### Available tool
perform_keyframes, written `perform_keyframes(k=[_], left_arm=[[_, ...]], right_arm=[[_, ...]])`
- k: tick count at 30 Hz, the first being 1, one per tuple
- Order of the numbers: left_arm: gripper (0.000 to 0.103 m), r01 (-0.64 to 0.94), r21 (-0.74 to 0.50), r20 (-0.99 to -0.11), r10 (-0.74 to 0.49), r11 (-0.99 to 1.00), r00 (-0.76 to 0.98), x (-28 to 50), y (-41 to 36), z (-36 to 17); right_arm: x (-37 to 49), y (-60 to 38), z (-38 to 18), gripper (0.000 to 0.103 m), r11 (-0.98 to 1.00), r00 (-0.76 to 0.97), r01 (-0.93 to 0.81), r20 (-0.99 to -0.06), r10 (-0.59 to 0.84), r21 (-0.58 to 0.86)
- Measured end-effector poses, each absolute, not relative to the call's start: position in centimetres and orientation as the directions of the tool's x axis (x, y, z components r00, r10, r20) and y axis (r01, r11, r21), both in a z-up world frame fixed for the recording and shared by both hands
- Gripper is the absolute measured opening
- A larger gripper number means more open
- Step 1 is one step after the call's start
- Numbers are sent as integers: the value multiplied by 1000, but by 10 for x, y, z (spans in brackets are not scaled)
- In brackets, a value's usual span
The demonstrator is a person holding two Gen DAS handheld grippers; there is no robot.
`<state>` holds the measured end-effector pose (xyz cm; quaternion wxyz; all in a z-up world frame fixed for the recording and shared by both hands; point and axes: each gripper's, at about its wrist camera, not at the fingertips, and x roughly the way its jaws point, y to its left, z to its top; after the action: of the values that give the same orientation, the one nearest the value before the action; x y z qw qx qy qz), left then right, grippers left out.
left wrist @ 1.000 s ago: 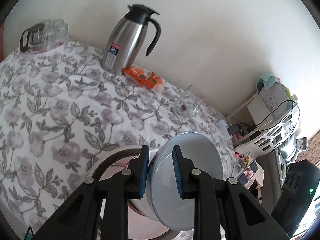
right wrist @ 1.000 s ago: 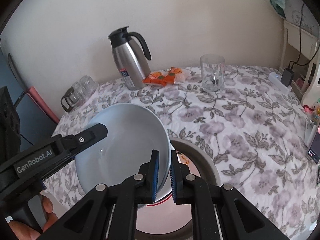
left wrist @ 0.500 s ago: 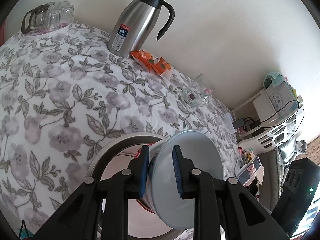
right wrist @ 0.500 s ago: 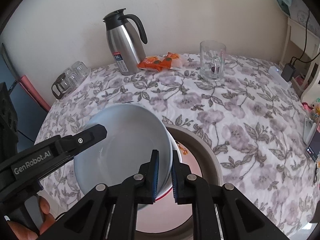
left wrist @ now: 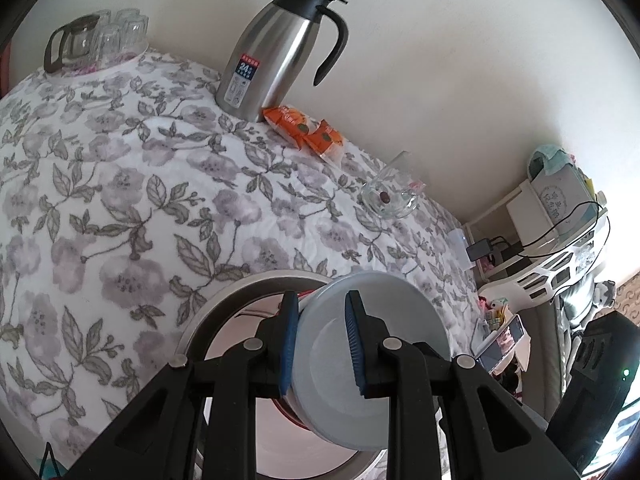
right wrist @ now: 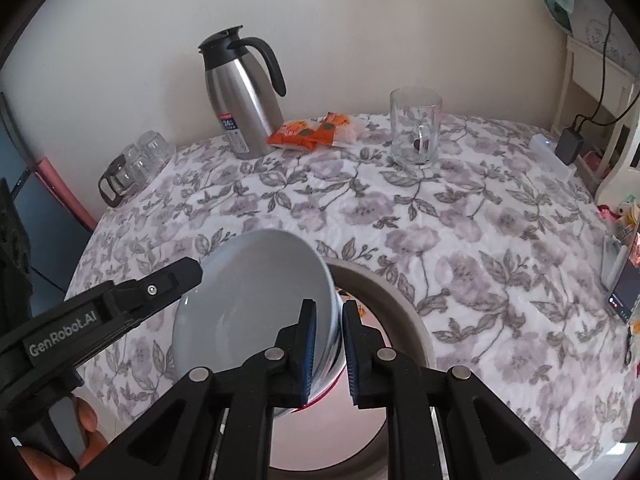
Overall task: Organize plates and bowls
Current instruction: 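Lower the round bowl onto the stacked bowls with both grippers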
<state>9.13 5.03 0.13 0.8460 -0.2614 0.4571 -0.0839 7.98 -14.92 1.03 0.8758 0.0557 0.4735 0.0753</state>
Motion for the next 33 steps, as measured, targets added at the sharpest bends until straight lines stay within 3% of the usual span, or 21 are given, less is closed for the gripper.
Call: perform_keyframes(k=[10, 14, 22, 33], left_arm=[[25, -99, -517, -731, -378, 850, 569, 91, 49, 1], [25, -99, -518, -730, -378, 850, 570, 91, 49, 1], [25, -104, -521, -727, -376, 847, 574, 90, 50, 1], [25, -108, -486, -733, -337, 867, 592, 87, 52, 8]], right_arm=[[80, -153, 10, 16, 980, 538, -82, -820, 195, 179], [79, -153, 10, 11, 980, 542, -88, -817, 197, 178], [84, -161, 3, 9, 964, 528, -76, -810, 257, 256], [81, -160, 12, 11, 977, 548, -84, -809, 211, 198]])
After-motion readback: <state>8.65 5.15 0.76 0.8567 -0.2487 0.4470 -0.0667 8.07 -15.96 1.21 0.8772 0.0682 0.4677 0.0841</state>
